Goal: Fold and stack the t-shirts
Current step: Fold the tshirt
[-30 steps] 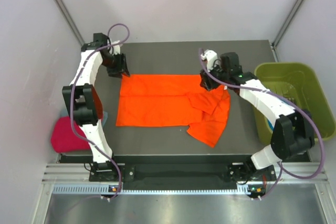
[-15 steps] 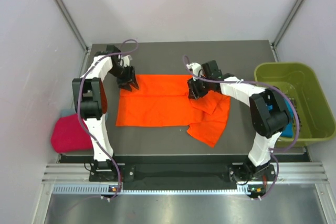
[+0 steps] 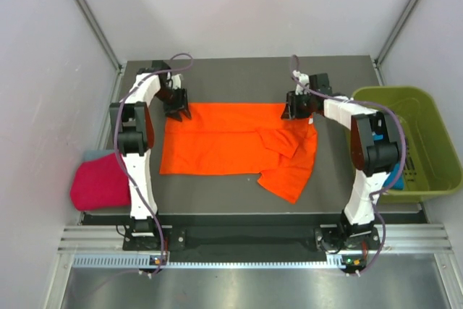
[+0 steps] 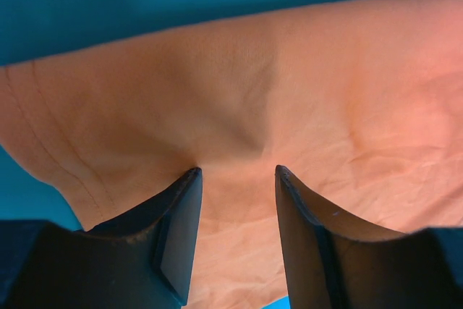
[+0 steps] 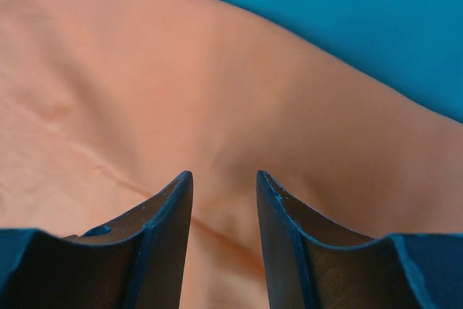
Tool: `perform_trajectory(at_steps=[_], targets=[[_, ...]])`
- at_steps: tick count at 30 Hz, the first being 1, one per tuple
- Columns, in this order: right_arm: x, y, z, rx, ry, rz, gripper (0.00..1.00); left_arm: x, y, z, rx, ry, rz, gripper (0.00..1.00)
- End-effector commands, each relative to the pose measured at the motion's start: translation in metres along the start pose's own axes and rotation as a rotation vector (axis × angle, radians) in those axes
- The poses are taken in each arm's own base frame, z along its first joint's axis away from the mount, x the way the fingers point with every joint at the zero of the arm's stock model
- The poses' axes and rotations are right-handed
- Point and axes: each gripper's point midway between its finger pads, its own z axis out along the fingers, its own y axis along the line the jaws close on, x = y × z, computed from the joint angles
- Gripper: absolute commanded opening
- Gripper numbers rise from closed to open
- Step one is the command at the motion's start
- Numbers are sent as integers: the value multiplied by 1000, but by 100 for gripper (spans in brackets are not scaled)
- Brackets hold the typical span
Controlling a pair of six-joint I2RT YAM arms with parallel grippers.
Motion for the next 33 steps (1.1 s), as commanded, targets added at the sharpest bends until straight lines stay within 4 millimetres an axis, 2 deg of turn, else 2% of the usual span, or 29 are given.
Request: perform_trajectory(at_steps=[1,4,5,6,8,9,10,16,17,20,25,29,32,33], targets=[[-6,-22,9,8,-14,119,41,-14,15,15,-65,-23,23,50],[-1,-41,16,30,9,183,41,-17,21,28,-75,-9,16,50],[3,-48,21,35,23,217,42,-17,10,33,-70,-4,43,50],[-6,-51,23,32,8,218,42,-18,10,36,-71,-1,45,50],[-7,-59,32,36,16,232,43,-20,12,41,-77,-1,50,50],[-23,-62,33,36,-12,223,43,-21,12,43,-78,0,51,50],[-27,-65,36,40,-18,225,43,-20,15,50,-79,8,48,50],[-61,-79,54,34,-95,257,46,-40,24,71,-116,-26,79,50],[-63,-81,56,38,-99,261,47,-51,23,69,-122,-59,90,50],[-71,-86,60,51,-123,260,48,-67,22,73,-128,-99,111,51],[-80,-90,61,64,-147,273,50,-84,27,78,-152,-150,127,52],[-85,-89,58,61,-157,273,51,-94,27,76,-165,-180,142,51],[-87,-77,46,31,-160,268,50,-111,17,48,-187,-252,157,49],[-87,-75,43,27,-160,265,50,-120,11,25,-205,-299,164,50]])
